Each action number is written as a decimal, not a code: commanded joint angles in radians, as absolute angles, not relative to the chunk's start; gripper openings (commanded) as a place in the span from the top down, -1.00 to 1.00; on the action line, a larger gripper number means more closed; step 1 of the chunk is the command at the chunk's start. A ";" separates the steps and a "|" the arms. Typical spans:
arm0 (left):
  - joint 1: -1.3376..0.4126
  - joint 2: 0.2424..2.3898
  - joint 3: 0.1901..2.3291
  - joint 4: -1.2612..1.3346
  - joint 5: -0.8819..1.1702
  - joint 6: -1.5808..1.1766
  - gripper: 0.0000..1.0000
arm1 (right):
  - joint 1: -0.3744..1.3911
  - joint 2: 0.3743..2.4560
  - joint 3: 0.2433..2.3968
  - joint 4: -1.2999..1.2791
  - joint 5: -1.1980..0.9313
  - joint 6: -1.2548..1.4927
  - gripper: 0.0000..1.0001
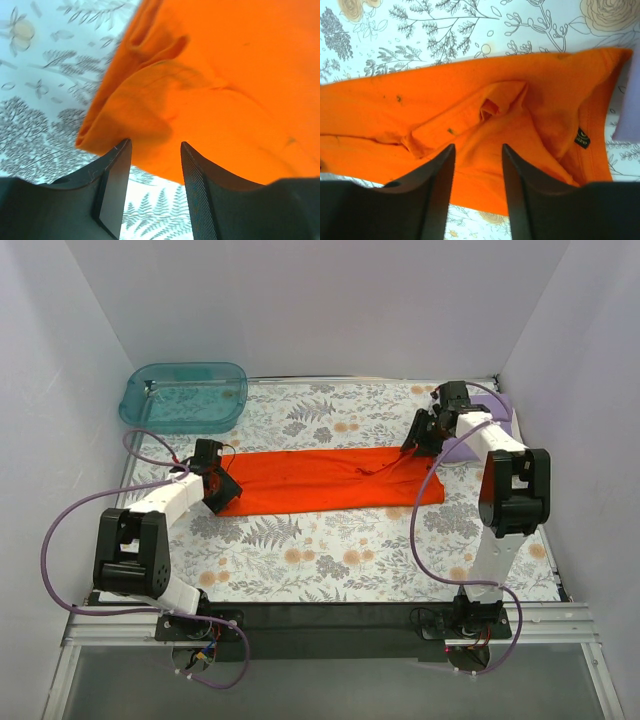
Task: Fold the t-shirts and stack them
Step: Fold the tshirt
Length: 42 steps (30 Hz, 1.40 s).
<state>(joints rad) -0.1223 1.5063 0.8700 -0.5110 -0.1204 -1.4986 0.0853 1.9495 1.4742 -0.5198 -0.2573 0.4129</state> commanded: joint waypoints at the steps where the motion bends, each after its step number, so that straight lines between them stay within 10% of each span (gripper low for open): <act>1: -0.123 1.479 0.830 -0.509 -0.164 -1.489 0.17 | 0.081 1.844 1.431 -0.506 -0.236 0.370 0.13; 24: -0.037 1.378 0.624 -0.600 -0.178 -1.552 0.27 | -0.067 1.562 0.792 -0.379 -0.118 0.370 0.17; 42: -0.037 1.109 0.745 -0.740 -0.129 -1.529 -0.06 | -0.025 1.423 0.883 -0.252 -0.390 0.442 0.15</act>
<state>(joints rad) -0.0418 1.1015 0.7013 -0.7528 -0.1478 -1.5677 -0.0406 1.3941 0.8326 -0.3473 -0.3027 0.3981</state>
